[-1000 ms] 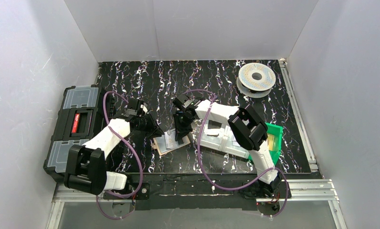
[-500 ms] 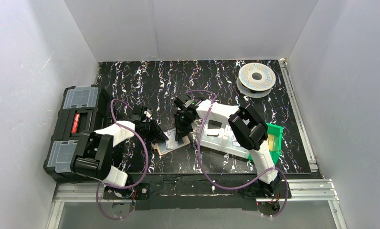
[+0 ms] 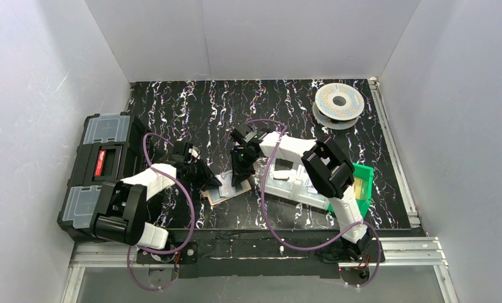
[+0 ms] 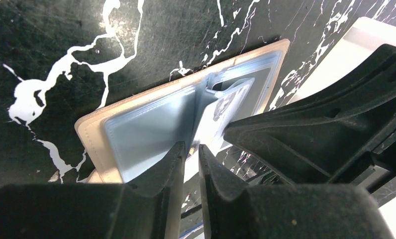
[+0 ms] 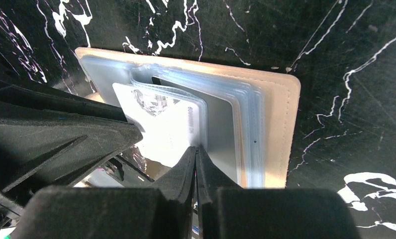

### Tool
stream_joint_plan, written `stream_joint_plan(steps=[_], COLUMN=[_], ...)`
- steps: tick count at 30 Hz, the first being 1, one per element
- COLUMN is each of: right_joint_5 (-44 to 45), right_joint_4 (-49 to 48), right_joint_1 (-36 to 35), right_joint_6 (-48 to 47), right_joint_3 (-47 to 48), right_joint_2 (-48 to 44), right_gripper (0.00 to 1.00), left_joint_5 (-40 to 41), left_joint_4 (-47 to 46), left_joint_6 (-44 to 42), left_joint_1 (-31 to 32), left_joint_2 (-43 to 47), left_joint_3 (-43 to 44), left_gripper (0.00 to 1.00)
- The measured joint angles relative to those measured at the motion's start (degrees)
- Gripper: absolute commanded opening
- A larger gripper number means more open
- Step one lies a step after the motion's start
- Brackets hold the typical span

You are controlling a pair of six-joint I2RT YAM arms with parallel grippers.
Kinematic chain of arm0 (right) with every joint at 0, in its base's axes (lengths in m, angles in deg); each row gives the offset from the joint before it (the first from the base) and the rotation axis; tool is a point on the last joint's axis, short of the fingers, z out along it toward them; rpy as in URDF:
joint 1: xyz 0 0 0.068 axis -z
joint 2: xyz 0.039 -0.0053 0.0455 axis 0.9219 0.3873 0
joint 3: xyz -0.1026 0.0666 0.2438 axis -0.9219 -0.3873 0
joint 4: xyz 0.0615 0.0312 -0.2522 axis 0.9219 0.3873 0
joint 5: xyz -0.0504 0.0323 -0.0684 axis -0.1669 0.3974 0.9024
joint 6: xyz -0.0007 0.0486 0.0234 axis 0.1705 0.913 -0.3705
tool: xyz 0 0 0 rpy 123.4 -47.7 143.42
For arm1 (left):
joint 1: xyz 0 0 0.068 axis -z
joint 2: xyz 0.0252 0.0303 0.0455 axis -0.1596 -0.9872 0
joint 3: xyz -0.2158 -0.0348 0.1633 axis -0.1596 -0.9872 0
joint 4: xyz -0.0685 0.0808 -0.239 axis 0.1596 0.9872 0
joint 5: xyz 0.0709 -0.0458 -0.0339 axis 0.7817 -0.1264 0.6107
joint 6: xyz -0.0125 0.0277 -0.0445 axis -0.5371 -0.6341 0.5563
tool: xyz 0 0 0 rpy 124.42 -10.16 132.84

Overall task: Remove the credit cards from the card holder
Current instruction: Remove the credit card from the card holder.

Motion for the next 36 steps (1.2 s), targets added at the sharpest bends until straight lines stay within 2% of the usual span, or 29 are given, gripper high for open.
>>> stream_joint_plan(steps=[15,36], right_joint_5=[-0.54,-1.30], right_joint_4=[-0.04,-0.52], right_joint_1=[0.17,0.42], right_joint_6=[0.23,0.69], right_joint_3=[0.00,-0.32], right_joint_2=[0.21,0.34], right_gripper=[0.08,0.08], left_joint_5=[0.28,2.95], left_joint_4=[0.00,4.92], left_joint_6=[0.29,-1.70], left_joint_1=[0.00,-1.22], left_joint_2=[0.70,4.33], left_joint_3=[-1.22,-1.14], left_gripper=[0.00,0.00])
